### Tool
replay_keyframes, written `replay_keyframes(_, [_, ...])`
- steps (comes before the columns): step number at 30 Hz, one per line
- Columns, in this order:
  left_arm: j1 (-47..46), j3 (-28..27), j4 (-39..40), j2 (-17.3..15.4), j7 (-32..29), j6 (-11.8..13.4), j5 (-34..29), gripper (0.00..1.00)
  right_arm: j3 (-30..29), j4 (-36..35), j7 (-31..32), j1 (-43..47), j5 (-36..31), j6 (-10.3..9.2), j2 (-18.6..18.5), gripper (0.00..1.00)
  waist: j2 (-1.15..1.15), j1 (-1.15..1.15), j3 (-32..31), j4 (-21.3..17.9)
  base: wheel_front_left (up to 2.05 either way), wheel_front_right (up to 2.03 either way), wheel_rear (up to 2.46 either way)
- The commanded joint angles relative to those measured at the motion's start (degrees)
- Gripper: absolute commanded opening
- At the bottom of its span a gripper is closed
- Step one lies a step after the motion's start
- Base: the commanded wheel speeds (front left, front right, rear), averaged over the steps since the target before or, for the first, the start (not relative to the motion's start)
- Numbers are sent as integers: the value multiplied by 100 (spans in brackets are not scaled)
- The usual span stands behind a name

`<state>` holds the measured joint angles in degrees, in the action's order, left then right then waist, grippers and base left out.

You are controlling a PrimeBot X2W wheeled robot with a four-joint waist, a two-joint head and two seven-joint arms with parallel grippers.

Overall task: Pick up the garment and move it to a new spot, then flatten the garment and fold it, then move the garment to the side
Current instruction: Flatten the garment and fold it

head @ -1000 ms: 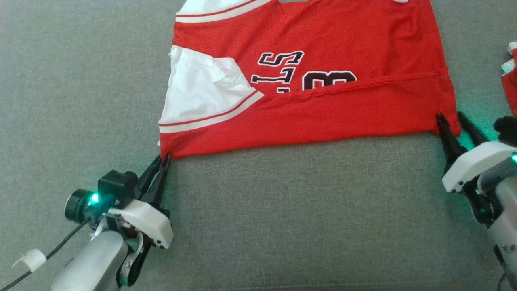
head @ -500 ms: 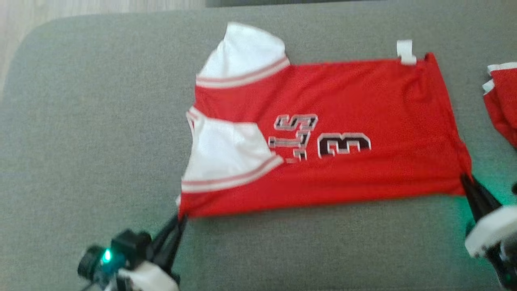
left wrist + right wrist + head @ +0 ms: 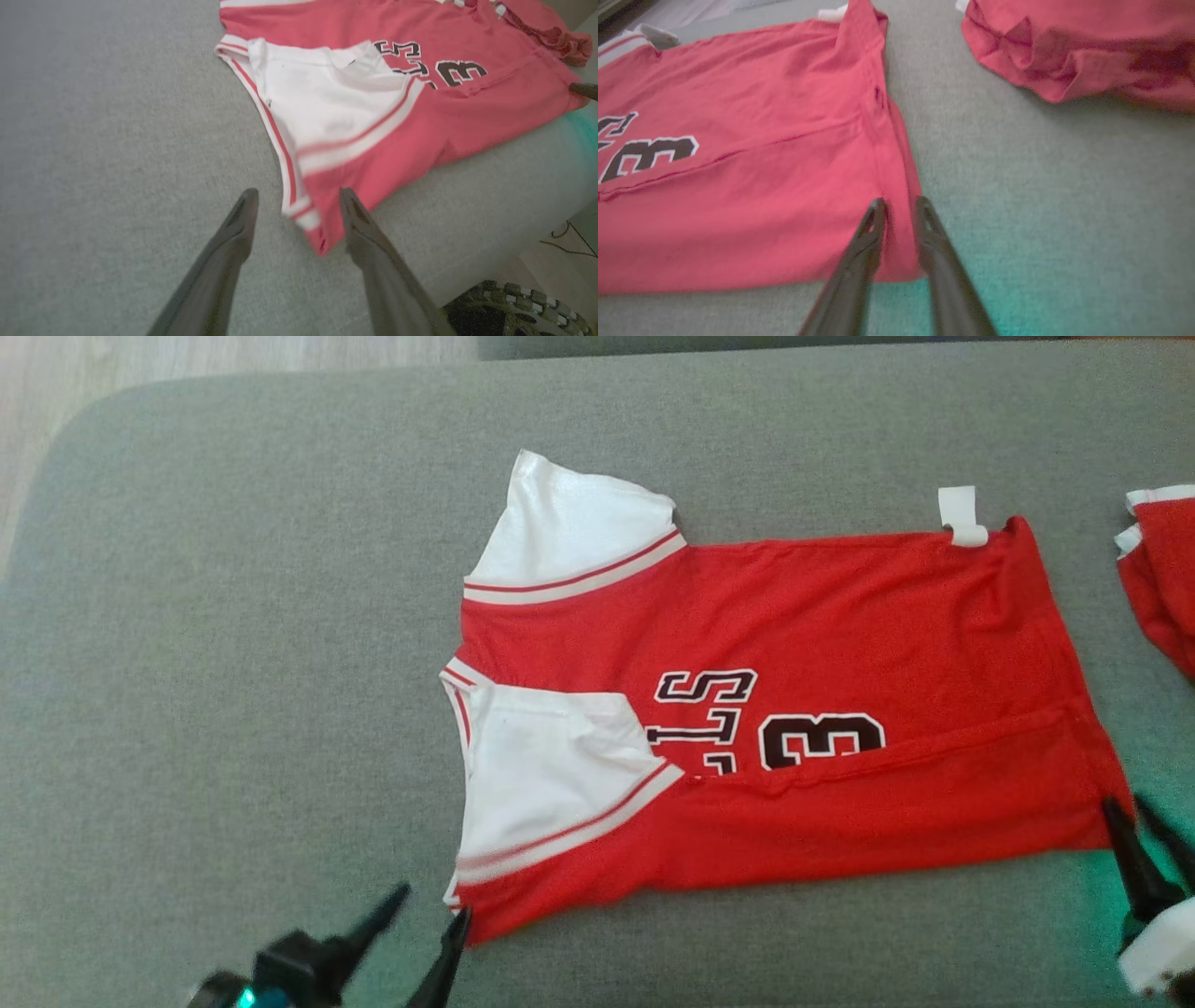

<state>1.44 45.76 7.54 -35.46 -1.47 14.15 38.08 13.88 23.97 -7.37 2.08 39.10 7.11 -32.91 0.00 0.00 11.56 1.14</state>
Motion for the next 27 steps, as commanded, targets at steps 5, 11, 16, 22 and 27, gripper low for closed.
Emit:
replay_keyframes(5, [-1013,-713,577,-479,-128,-56,-21,100,-453,-378,-133,-4,-303,37,-170,100,0,0,264,-49,0,0,0])
replay_keyframes(11, [-3004,-924,572,-733,-1161,-895,-24,100,-683,-830,87,-348,-698,37,-56,100,0,0,811,-219,0,0,0])
replay_keyframes(16, [-4743,-752,-446,-290,-2158,-1763,299,100,-674,-1175,340,-713,-942,37,55,100,0,0,1201,-446,0,0,0])
replay_keyframes(22, [-6125,-475,-1950,163,-2747,-2091,459,100,-573,-1468,537,-1064,-1116,37,167,100,0,0,1518,-785,0,0,0])
replay_keyframes(27, [-6646,-165,-2985,250,-2814,-2151,473,100,-584,-1599,585,-1194,-1226,37,295,100,0,0,1689,-1020,0,0,0])
